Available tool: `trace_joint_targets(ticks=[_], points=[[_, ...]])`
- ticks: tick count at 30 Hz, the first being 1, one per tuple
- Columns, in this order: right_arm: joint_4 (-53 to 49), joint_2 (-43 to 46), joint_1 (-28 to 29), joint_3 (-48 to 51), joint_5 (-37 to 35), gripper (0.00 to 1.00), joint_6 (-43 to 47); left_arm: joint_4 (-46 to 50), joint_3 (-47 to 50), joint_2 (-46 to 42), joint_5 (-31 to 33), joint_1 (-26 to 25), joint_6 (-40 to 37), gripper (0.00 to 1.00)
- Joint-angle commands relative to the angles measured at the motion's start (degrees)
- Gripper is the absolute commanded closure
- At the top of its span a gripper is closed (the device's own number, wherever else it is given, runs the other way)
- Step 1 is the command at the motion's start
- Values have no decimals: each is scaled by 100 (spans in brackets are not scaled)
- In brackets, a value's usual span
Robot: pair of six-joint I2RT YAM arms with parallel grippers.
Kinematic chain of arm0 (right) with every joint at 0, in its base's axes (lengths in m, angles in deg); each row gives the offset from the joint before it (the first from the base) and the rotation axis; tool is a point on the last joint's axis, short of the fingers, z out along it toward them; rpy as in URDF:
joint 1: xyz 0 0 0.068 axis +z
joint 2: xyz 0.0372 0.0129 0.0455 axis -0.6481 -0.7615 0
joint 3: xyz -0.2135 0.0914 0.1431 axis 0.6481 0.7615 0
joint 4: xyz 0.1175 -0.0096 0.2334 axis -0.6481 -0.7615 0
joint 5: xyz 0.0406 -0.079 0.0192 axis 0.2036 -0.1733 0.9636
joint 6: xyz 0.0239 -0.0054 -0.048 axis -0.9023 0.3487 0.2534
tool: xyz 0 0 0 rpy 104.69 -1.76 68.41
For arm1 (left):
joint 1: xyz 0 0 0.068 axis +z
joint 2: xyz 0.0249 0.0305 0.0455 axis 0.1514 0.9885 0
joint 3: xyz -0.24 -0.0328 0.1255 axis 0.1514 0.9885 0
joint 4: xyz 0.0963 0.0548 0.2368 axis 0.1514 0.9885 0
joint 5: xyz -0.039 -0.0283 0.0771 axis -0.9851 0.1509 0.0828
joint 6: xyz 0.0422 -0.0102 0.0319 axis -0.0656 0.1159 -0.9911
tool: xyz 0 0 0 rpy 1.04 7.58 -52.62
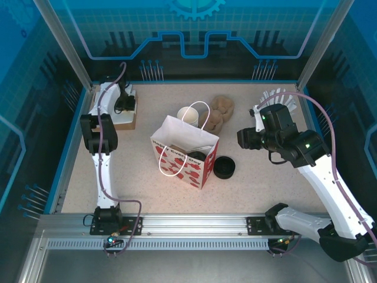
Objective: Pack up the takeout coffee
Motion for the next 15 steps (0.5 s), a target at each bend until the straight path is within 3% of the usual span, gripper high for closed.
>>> trace_joint_targets(ticks=[1, 15], points=[[-36, 90, -104, 58, 30, 39, -83, 99, 140, 244, 75, -44, -76, 80], [-18, 108, -105, 36, 35, 40, -106, 186, 11, -81, 81, -27, -213, 100]])
